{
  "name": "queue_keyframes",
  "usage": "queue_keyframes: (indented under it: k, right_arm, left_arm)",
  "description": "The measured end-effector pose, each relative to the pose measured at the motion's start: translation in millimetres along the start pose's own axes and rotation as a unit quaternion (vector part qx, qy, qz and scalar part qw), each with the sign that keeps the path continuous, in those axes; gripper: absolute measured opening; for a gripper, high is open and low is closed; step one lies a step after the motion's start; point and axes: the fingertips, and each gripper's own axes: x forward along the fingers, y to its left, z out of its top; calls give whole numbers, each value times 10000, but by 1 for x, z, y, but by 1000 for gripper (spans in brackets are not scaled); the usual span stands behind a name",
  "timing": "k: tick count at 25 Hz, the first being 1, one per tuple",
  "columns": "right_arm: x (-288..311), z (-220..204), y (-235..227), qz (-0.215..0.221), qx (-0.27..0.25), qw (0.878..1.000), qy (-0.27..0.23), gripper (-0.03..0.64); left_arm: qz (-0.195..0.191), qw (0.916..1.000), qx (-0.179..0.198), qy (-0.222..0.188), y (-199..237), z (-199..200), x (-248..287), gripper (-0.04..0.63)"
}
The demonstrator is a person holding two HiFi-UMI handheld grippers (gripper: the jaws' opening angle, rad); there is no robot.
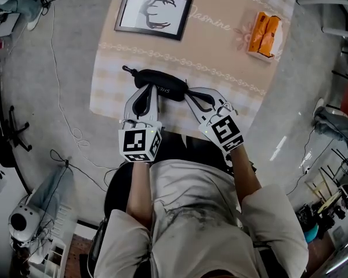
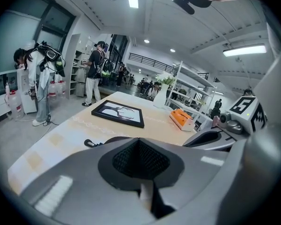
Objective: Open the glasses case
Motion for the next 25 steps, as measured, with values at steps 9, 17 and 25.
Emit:
queue_keyframes:
  k: [9, 17, 25]
  right_arm:
    - [24, 6, 32, 394, -316, 9987, 68, 18]
    - [30, 10, 47, 546, -426, 9976, 7, 18]
    - [32, 14, 72, 779, -710, 9944, -53, 18]
  left_arm:
    - [26, 9997, 154, -175, 4, 16, -14, 5]
    - [-260, 9978, 614, -3, -6, 18, -3, 5]
    - [-237, 9966, 745, 258, 0, 7, -7, 5]
